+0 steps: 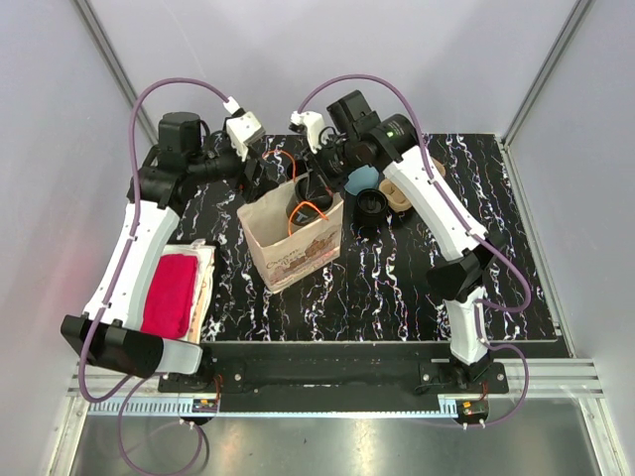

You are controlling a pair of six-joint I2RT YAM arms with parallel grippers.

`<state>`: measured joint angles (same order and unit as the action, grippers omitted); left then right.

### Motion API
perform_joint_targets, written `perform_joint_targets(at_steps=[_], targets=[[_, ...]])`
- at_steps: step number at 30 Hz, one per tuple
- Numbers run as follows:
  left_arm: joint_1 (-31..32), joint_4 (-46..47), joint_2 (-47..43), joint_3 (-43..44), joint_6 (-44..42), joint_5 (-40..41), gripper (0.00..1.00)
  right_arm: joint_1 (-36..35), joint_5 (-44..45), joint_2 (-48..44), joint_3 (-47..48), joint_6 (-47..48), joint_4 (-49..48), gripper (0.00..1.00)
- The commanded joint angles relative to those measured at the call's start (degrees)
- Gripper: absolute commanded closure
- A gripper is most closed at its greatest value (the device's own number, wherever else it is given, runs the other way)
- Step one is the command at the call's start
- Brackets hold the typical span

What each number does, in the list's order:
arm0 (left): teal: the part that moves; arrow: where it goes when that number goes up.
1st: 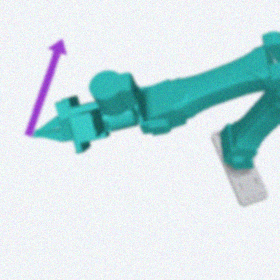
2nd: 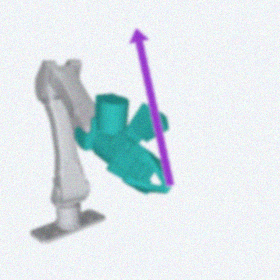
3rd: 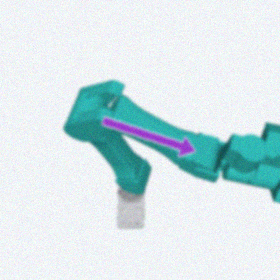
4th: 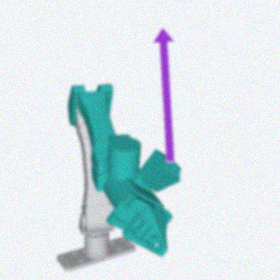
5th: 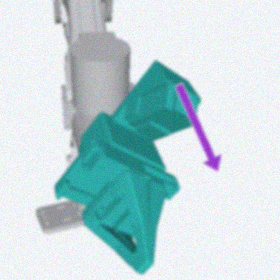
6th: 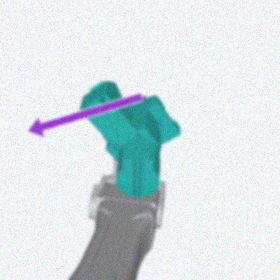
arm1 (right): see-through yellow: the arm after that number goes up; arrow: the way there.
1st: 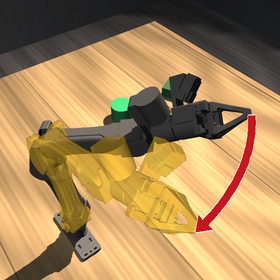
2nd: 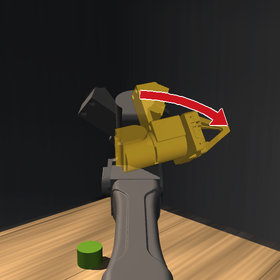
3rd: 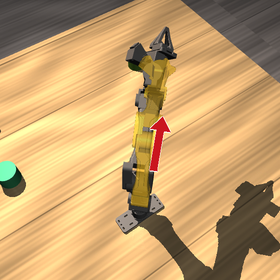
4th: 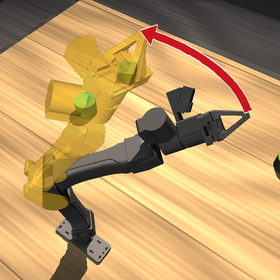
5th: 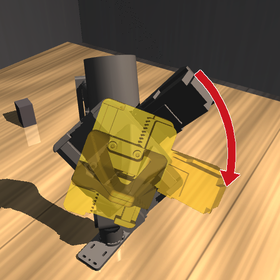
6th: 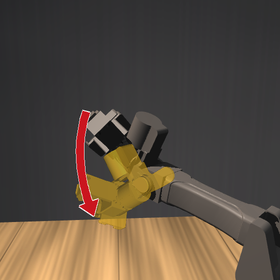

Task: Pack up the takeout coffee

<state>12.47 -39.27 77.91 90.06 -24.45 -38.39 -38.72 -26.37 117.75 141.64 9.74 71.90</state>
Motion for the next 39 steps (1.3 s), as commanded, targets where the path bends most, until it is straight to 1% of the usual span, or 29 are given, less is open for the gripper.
perform_joint_targets(at_steps=[1,6,9,10,13,14,16,17,19,20,23,27,33,39], targets=[[-0.2,2.9,1.1,1.2,-0.9,-2.8,0.17,-1.3,1.2,0.0,-0.2,-1.3,-0.5,1.00],[-0.2,3.9,1.4,-0.1,-0.4,-2.9,0.31,-2.2,2.5,-0.2,-1.9,-1.1,-0.6,1.00],[-0.1,4.7,1.7,-0.3,0.3,-2.9,0.42,-3.1,4.7,-0.3,-3.6,-0.4,-0.2,1.00],[-0.1,4.9,2.1,-0.2,0.4,-3.0,0.50,-3.3,5.0,-0.3,-4.1,-0.2,-0.1,1.00],[-0.1,5.6,2.6,-0.4,1.4,-3.3,0.60,-3.8,5.8,-0.5,-5.1,0.2,0.3,1.00],[-0.2,5.8,2.8,-0.5,2.4,-3.0,0.70,-3.8,6.0,-0.5,-5.4,0.2,0.5,1.00],[-0.1,6.3,3.4,-0.6,3.3,-2.7,0.76,-3.9,6.9,-0.7,-6.0,0.4,0.7,1.00],[-0.2,6.5,3.6,-0.7,4.2,-2.5,0.82,-3.9,7.3,-0.8,-6.2,0.7,0.6,1.00],[-0.1,7.1,3.8,-1.0,5.5,-2.0,0.87,-4.1,8.1,-0.9,-6.6,0.8,0.7,1.00],[-0.2,7.5,3.8,-1.3,7.5,-0.7,0.92,-4.2,8.4,-0.9,-6.8,1.1,0.9,1.00],[-0.2,9.1,3.7,-2.2,10.5,1.6,1.00,-4.3,8.6,-1.3,-7.6,1.5,1.0,1.00],[-0.2,11.7,3.0,-3.3,13.3,3.8,1.00,-4.7,9.7,-1.5,-9.4,2.3,1.6,1.00],[-0.2,13.1,2.6,-3.2,15.7,6.6,1.00,-5.2,11.1,-2.5,-13.5,3.6,1.0,1.00],[-0.1,13.6,3.0,-3.2,16.9,8.6,1.00,-5.7,12.6,-2.4,-14.0,4.5,1.7,1.00]])
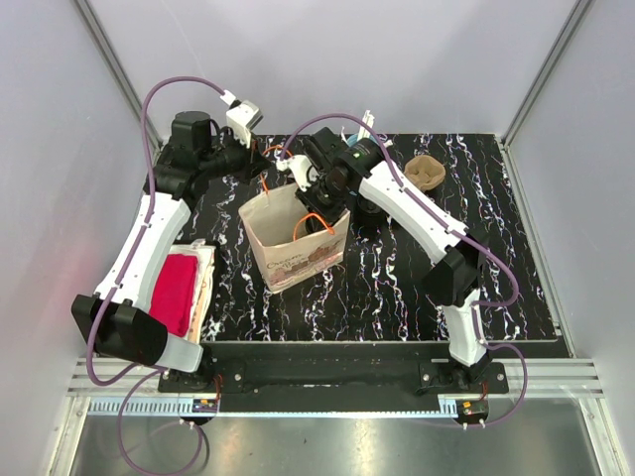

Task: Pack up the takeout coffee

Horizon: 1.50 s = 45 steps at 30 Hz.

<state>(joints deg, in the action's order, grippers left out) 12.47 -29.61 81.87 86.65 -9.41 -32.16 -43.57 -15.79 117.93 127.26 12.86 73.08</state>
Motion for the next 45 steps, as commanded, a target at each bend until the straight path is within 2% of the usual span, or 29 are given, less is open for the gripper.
perform_joint_targets(at_steps=[1,32,45], targets=[[-0.1,4.0,-1.0,0.2,2.1,2.5,1.00,-0.8,2.2,-2.2,0.5,1.5,0.8,1.00],[0.5,7.9,-3.0,-4.3,4.7,1.3,1.00,-1.4,7.6,1.6,5.1,4.8,2.5,1.00],[0.5,8.8,-3.8,-5.9,5.2,1.5,1.00,-1.4,7.7,0.6,2.9,4.9,0.2,1.00]])
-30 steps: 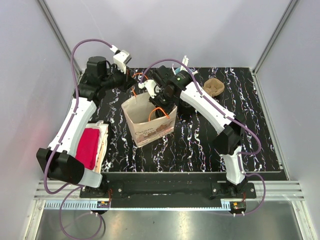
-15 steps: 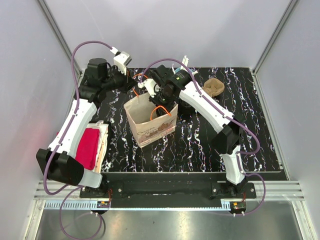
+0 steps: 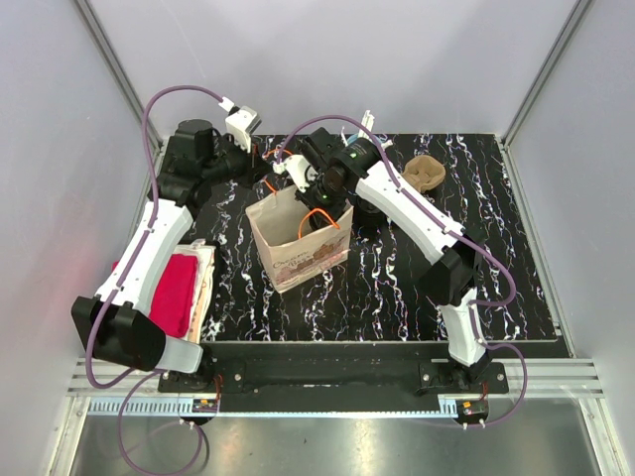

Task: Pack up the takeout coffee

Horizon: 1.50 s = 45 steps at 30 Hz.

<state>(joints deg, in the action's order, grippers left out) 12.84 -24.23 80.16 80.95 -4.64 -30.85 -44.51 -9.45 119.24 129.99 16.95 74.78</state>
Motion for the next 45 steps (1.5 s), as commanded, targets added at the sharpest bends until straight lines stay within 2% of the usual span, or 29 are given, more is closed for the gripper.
perform_joint_targets(at_steps=[1,45], targets=[[0.2,3.5,-2.1,-0.3,0.4,0.3,1.00,-0.4,1.5,-0.9,-0.5,1.0,-2.1,1.00],[0.2,4.0,-2.1,-1.1,1.2,0.5,1.00,-0.5,1.3,-3.4,-7.2,2.3,-8.2,1.00]])
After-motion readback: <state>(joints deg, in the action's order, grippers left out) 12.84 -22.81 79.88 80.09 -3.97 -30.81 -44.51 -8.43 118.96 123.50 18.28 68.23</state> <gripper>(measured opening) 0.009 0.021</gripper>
